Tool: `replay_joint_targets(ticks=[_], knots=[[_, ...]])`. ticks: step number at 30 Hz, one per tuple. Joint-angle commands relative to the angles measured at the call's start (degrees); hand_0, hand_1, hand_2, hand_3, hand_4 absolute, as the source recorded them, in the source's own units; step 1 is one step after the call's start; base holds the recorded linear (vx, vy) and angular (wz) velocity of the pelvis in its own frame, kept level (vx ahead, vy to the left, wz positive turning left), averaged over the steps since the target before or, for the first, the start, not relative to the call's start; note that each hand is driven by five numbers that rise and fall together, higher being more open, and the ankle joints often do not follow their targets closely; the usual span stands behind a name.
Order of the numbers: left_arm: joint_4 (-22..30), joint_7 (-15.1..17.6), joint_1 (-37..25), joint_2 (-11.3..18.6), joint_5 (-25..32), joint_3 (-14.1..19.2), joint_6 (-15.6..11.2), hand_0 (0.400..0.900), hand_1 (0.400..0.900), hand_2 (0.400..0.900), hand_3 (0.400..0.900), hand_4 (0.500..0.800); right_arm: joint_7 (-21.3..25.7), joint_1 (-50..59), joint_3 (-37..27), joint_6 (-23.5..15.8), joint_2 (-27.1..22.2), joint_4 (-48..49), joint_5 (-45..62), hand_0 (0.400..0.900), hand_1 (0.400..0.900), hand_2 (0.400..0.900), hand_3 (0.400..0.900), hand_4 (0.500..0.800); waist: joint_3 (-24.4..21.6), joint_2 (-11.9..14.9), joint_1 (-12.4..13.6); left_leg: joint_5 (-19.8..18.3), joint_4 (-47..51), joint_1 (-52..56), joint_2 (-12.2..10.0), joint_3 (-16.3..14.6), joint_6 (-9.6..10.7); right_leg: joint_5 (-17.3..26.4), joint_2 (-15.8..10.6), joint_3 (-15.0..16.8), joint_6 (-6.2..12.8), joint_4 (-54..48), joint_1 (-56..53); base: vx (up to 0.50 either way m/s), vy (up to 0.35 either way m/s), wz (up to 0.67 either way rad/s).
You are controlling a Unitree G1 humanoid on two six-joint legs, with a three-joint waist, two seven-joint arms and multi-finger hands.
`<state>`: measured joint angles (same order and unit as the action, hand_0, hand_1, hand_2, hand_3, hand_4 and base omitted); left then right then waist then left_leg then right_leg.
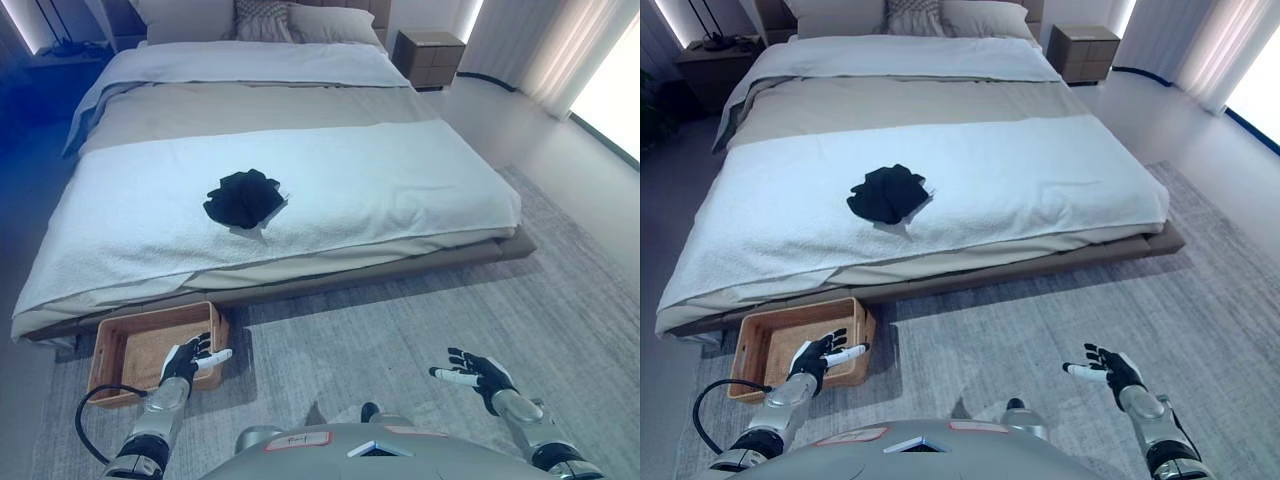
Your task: Put the clothes on the bed into the basket.
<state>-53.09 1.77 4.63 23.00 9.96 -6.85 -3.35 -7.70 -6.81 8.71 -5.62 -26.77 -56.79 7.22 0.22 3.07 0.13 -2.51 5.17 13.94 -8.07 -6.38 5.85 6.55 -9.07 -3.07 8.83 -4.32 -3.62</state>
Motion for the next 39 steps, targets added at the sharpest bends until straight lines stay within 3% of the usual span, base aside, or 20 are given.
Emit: replay_joint_targets(ticks=[1,5,9,14,18,22,27,30,33,39], knots=[[0.03,1.71,-6.9,4.11,2.14,-1.61,-4.32,0.9,0.9,0.9,0.9,0.8,2.23,6.92,-0.68,-3.46,-0.6,-1.49,3.35,0.9,0.9,0.9,0.9,0.8,-1.1,1.67,-1.61,2.79,-0.52,-6.18,2.8,1.61,-1.09,-3.17,-4.59,-1.08,2.66,8.91,1.27,0.01,0.112,0.03],[0.83,1.71,-7.11,4.44,1.95,-1.79,-4.39,0.9,0.9,0.9,0.9,0.8,2.35,7.01,-0.88,-3.34,-0.15,-2.03,3.44,0.9,0.9,0.9,0.9,0.8,-1.23,2.38,-1.1,1.59,-0.84,-6.01,5.21,1.97,-2.72,-1.8,-6.9,0.05,3.73,10.82,1.93,0.02,0.146,-0.01],[1.72,1.57,-6.99,4.71,1.49,-1.71,-4.2,0.9,0.9,0.9,0.9,0.8,1.98,6.46,-1.6,-3.02,0.21,-2.79,3.68,0.9,0.9,0.9,0.9,0.8,-1.19,3.04,-0.46,0.03,-2.91,-6.54,8.41,2.63,-4.67,2.26,-10.28,1.62,4.41,14.29,3.43,0.02,0.165,0.02],[3.18,1.43,-6.48,5.51,1.12,-1.24,-3.73,0.9,0.9,0.9,0.9,0.8,1.6,5.81,-1.52,-2.74,0.74,-3.25,4.14,0.9,0.9,0.9,0.9,0.8,0.69,2.7,-0.08,-2.74,-5.68,-5.79,11.41,4.21,-7.41,8.38,-12.18,4.9,2.25,23.76,7.53,0.01,0.192,0.05],[3.61,0.9,-5.26,6.05,1.28,0.24,-3.43,0.9,0.9,0.9,0.9,0.8,1.02,5.72,-1.45,-2.52,1.25,-3.29,4.3,0.9,0.9,0.9,0.9,0.8,1.99,2.47,0.72,-4.47,-7.91,-5.44,12.64,3.94,-8.68,10.28,-12.35,3.89,1.63,27.76,9.94,0.04,0.136,-0.04],[2.93,0.96,-5.59,6.12,1.9,0.79,-3.64,0.9,0.9,0.9,0.9,0.8,0.78,5.43,-1.94,-2.73,1.32,-2.51,4.52,0.9,0.9,0.9,0.9,0.8,2.9,2.63,-0.68,-6.28,-9.29,-4.25,12.44,4.36,-7.89,9.44,-12.04,1.47,2.34,22.03,13.65,0.15,-0.007,0.31],[1.83,1.49,-6.34,5.52,2.15,0.88,-4.07,0.9,0.9,0.9,0.9,0.8,1.45,6.43,-1.26,-3.17,1.35,-2.76,5.44,0.9,0.9,0.9,0.9,0.8,4.27,3.44,-3.46,-8.5,-7.53,0.17,12.41,7.29,-7.2,12.38,-7.28,6.92,4.44,8.71,17.72,0.19,-0.034,0.3],[1.83,1.85,-6.88,5.19,2.07,0.59,-4.15,0.9,0.9,0.9,0.9,0.8,1.77,6.29,-0.98,-3.24,1.34,-1.72,5.43,0.9,0.9,0.9,0.9,0.8,4.52,3.81,-4.64,-9.9,-7.06,2.17,12.23,8.96,-7.07,14.61,-5.42,7.58,5.31,4.58,20.19,0.18,-0.019,0.34],[1.37,2.47,-7.91,4.98,2.12,0.1,-4.26,0.9,0.9,0.9,0.9,0.8,2.05,6.12,-1.14,-3.25,1.31,-1.3,6.03,0.9,0.9,0.9,0.9,0.8,4.5,4.33,-5.47,-11.37,-7.2,3.34,12.11,10.72,-6.91,15.91,-4.07,9.13,6.17,2.92,20.64,0.17,-0.051,0.36],[1.18,3.58,-9.44,4.29,2.98,-1.21,-3.94,0.9,0.9,0.9,0.9,0.8,2.92,5.33,-1.77,-2.93,1.22,-0.46,6.62,0.9,0.9,0.9,0.9,0.8,3.16,4.9,-6.39,-13.86,-7.48,5.75,10.38,13.39,-5.09,15.04,-4.4,7.51,6.17,5.65,21.27,0.2,-0.108,0.32]])
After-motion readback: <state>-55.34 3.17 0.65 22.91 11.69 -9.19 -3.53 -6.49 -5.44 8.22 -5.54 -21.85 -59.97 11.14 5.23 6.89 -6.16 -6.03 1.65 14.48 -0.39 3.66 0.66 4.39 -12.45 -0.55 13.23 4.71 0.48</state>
